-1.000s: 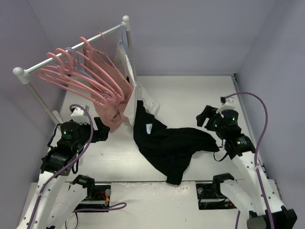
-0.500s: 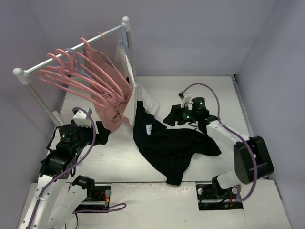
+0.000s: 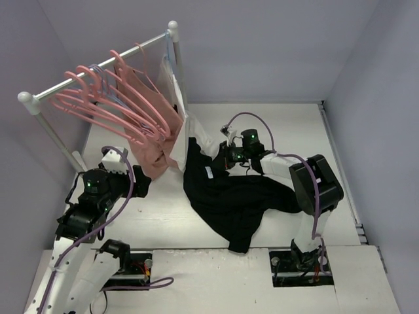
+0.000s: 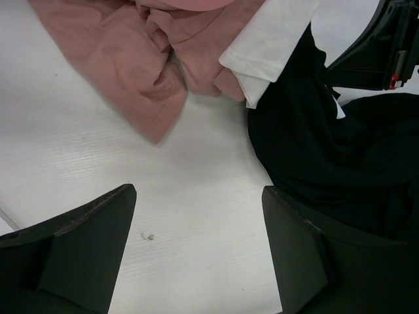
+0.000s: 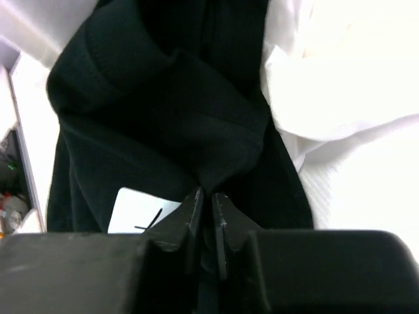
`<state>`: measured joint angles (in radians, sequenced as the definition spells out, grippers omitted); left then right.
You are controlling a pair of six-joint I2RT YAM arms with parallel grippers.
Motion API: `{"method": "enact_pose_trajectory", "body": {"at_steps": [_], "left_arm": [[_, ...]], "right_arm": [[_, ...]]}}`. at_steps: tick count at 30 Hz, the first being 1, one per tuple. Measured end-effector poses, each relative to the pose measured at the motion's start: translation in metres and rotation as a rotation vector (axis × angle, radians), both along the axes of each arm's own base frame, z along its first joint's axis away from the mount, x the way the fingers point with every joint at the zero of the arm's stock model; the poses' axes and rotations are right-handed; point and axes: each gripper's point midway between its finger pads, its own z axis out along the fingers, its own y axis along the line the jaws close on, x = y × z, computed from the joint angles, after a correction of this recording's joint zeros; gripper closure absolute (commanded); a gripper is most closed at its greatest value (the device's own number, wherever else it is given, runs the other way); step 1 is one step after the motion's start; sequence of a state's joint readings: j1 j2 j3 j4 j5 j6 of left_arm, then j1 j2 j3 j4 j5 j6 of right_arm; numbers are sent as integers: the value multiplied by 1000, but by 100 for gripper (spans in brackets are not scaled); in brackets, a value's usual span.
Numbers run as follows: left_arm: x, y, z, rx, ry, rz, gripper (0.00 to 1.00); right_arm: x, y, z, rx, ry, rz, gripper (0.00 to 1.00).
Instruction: Place the t-shirt on the hanger
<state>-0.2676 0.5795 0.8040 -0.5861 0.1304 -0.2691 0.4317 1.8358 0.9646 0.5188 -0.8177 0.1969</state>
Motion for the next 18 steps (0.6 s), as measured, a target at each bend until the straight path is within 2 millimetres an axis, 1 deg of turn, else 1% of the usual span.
{"method": "enact_pose_trajectory", "body": {"at_steps": [2, 4, 6, 8, 10, 12, 14, 15, 16, 17, 18], "left_arm": [[0, -2, 0, -5, 4, -12, 27], [-2, -8, -2, -17, 16, -38, 27], [-2, -14, 2, -36, 29, -62, 27], [-1, -20, 13, -58, 32, -84, 27], [4, -28, 33, -82, 13, -106, 27], [9, -36, 55, -106, -18, -125, 27], [14, -44, 71, -123, -33, -145, 27], [16, -49, 75, -129, -32, -158, 27], [17, -55, 80, -135, -31, -173, 27], [18, -62, 83, -138, -30, -190, 27], [20, -70, 84, -135, -23, -206, 27]], "right_arm": [[0, 0, 3, 1, -13, 6, 100], [-2, -2, 10, -3, -30, 6, 100], [-7, -8, 25, -27, -62, 2, 100], [-11, -14, 51, -48, -133, -10, 100], [-18, -21, 85, -60, -229, -32, 100], [-31, -28, 117, -60, -320, -48, 100], [-45, -32, 142, -58, -398, -64, 100], [-53, -32, 149, -61, -420, -71, 100], [-62, -32, 151, -68, -431, -73, 100], [-71, -31, 150, -76, -434, -71, 100], [-79, -29, 144, -89, -423, -67, 100]]}}
